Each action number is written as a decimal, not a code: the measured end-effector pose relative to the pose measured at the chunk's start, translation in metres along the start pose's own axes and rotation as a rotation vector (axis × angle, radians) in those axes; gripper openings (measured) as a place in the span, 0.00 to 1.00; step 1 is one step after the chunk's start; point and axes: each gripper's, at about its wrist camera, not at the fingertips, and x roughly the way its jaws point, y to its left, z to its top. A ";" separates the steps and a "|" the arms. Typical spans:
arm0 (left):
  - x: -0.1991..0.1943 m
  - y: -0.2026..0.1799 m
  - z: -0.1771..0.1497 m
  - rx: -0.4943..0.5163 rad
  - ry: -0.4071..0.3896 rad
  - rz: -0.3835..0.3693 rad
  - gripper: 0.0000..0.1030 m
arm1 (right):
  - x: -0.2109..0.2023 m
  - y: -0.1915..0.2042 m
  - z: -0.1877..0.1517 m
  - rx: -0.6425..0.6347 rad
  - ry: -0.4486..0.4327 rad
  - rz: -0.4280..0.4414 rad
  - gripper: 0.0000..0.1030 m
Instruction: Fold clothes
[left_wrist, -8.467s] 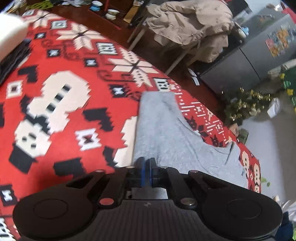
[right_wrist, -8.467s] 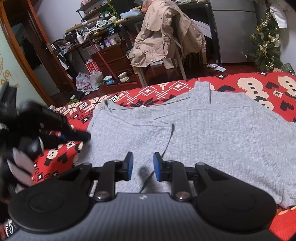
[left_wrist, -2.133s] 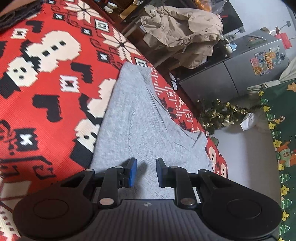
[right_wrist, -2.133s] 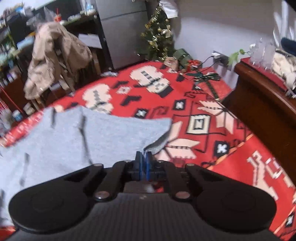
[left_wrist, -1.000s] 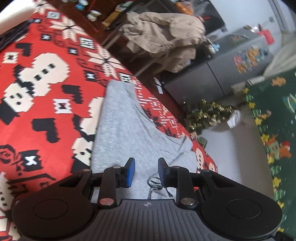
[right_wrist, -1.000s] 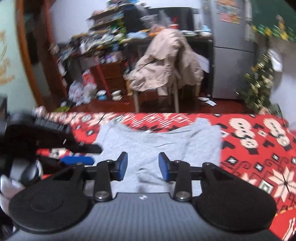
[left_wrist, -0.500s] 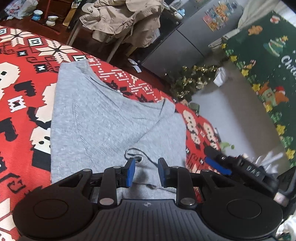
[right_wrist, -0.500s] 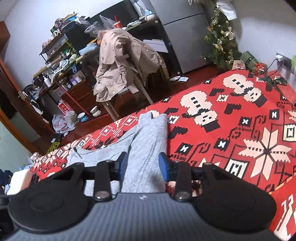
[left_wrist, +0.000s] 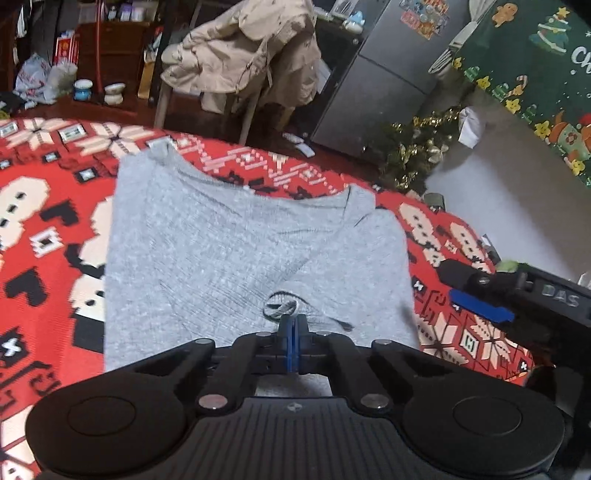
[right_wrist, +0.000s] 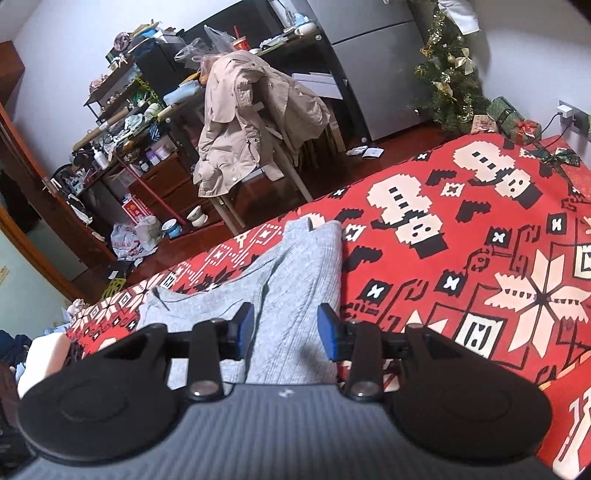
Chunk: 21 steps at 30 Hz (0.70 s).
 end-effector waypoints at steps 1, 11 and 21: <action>-0.006 0.000 0.001 0.003 -0.010 0.000 0.01 | 0.000 0.000 0.000 0.004 0.001 0.006 0.40; -0.010 0.007 -0.001 -0.017 0.047 -0.001 0.01 | 0.043 0.016 -0.010 0.093 0.181 0.181 0.41; -0.018 0.021 0.003 -0.117 0.073 -0.065 0.01 | 0.055 0.057 -0.005 0.001 0.160 0.184 0.02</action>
